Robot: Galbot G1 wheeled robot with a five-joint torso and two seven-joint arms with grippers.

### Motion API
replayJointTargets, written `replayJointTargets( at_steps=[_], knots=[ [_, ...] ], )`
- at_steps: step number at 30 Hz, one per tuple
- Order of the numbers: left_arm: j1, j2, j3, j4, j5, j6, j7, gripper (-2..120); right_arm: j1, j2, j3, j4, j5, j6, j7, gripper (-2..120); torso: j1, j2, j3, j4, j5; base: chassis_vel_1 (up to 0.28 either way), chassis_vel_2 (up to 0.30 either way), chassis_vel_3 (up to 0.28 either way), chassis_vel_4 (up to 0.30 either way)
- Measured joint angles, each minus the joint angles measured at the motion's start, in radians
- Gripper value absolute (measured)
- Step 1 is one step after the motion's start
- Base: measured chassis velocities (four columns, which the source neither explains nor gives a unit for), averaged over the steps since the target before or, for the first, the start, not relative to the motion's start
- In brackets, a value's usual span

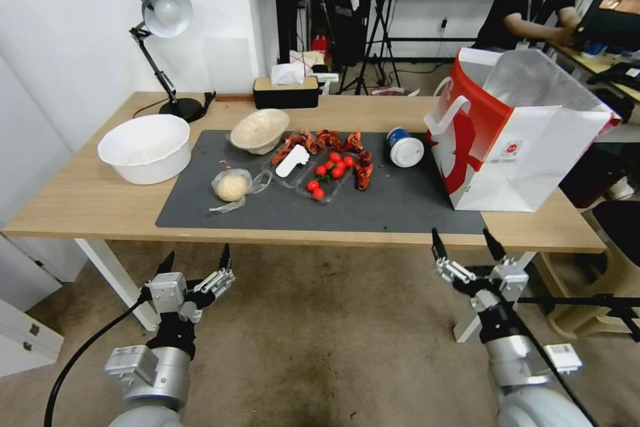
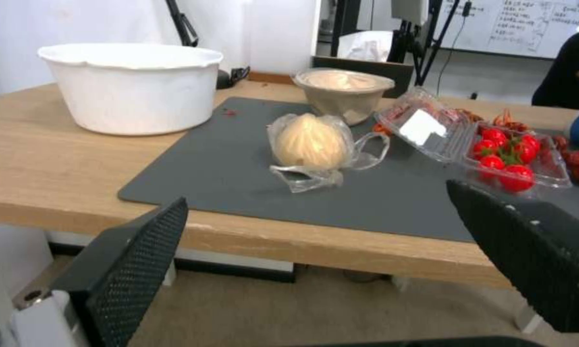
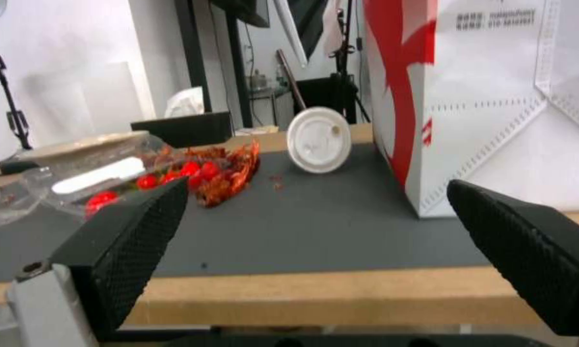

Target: Pick up the trash from the table and place it into the takeout bag.

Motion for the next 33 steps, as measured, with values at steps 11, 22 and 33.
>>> replayJointTargets(
  at_steps=[11,22,33],
  knots=[
    [-0.001,-0.002,0.0,0.002,-0.005,0.0,0.005,100,0.0,0.017,-0.009,-0.036,-0.009,0.023,-0.009,100,0.0,0.0,0.0,0.0,0.0,0.0,0.0,0.0,0.0],
    [-0.016,0.006,0.004,0.019,-0.011,0.001,0.005,100,0.059,0.003,-0.045,-0.011,-0.006,-0.06,0.002,100,0.0,0.0,0.0,-0.0002,-0.0002,0.0,0.0,0.0,0.0],
    [-0.021,0.004,0.0,0.021,-0.012,0.005,0.005,100,0.251,-0.054,-0.15,0.003,0.004,-0.23,0.083,100,0.0,0.0,0.0,0.0,0.0,0.0,0.0,0.0,0.0]
  ],
)
